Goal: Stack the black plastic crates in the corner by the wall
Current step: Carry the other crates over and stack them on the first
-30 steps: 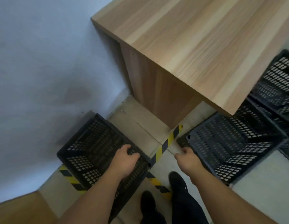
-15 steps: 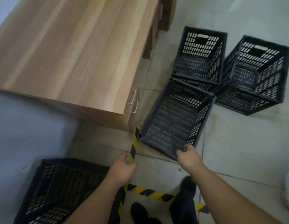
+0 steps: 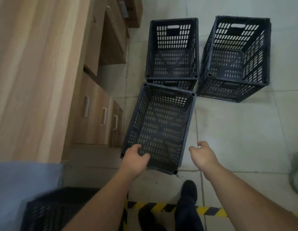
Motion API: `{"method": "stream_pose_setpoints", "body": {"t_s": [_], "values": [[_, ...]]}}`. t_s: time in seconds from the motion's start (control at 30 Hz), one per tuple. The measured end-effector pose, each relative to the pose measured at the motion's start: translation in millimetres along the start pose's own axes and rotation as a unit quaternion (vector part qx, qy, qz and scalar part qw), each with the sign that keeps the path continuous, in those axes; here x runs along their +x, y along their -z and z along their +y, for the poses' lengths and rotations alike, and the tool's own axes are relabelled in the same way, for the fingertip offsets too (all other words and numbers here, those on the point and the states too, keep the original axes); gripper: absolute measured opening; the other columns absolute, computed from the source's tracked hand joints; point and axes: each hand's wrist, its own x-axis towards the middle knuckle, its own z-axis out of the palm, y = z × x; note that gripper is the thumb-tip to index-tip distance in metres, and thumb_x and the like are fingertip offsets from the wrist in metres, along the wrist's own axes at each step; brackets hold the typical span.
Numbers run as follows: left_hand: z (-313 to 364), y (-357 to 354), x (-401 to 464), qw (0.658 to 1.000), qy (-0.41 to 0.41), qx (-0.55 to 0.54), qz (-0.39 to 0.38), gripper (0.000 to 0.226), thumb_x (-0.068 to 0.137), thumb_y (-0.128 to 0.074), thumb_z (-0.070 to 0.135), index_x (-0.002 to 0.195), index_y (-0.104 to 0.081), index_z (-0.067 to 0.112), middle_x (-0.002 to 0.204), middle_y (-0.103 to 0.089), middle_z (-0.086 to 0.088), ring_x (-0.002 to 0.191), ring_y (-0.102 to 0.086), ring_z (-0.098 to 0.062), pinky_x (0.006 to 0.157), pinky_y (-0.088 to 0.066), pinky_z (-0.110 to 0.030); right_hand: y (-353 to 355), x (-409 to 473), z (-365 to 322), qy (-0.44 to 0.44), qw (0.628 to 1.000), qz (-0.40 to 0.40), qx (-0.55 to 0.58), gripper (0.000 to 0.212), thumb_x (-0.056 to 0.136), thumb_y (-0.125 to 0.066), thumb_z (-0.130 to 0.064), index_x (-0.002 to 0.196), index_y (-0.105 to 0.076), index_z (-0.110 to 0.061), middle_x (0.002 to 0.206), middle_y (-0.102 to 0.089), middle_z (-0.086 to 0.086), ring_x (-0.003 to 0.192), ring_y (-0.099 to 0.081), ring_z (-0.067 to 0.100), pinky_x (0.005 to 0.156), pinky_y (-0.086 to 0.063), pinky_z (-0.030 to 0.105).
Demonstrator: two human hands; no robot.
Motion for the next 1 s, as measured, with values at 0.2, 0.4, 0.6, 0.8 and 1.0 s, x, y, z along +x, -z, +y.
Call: {"method": "stream_pose_setpoints", "body": {"t_s": [0.2,0.4,0.6,0.8,1.0], "values": [[21.6,-8.1,44.6,0.999,-0.016,0.007,0.033,0.055,0.103,-0.06,0.031,0.154,-0.046,0.017,0.135,-0.054,0.002,0.112,-0.053,-0.015,0.098,-0.047,-0.033,2.6,40.7,-3.2,-0.017,1.0,0.007,0.012,0.058,0.102,-0.05,-0.027,0.155,-0.035,-0.012,0.148,-0.051,0.017,0.125,-0.055,0.036,0.092,-0.042,0.031],[26.6,-2.3,110.0,0.998,-0.019,0.048,0.028,0.057,0.103,-0.059,0.032,0.156,-0.044,0.017,0.152,-0.05,-0.006,0.125,-0.056,-0.023,0.101,-0.047,-0.033,-20.0,84.7,-14.4,-0.032,0.999,0.014,0.034,0.057,0.103,-0.047,-0.024,0.157,-0.032,-0.012,0.148,-0.05,0.016,0.111,-0.054,0.03,0.088,-0.036,0.026],[21.6,9.4,179.9,0.996,-0.002,0.088,0.027,0.059,0.1,-0.059,0.036,0.156,-0.044,0.019,0.151,-0.052,-0.006,0.129,-0.058,-0.029,0.109,-0.049,-0.043,-49.3,133.4,-21.3,-0.058,0.997,0.035,0.047,0.057,0.102,-0.05,-0.026,0.155,-0.035,-0.01,0.148,-0.052,0.017,0.128,-0.053,0.036,0.089,-0.036,0.028],[14.1,12.3,232.7,0.987,0.001,0.133,0.093,0.059,0.099,-0.063,0.034,0.154,-0.046,0.02,0.151,-0.052,-0.008,0.134,-0.056,-0.033,0.107,-0.05,-0.044,-68.1,177.7,-21.0,-0.072,0.994,0.069,0.048,0.056,0.1,-0.052,-0.028,0.149,-0.04,-0.005,0.145,-0.053,0.02,0.126,-0.055,0.04,0.09,-0.042,0.034],[8.1,14.3,275.4,0.985,0.014,0.136,0.108,0.066,0.09,-0.065,0.043,0.149,-0.048,0.021,0.143,-0.052,-0.011,0.124,-0.061,-0.039,0.1,-0.058,-0.055,-77.1,208.5,-18.8,-0.071,0.993,0.081,0.053,0.055,0.099,-0.051,-0.029,0.147,-0.041,-0.005,0.143,-0.053,0.018,0.124,-0.056,0.039,0.091,-0.044,0.035]]}}
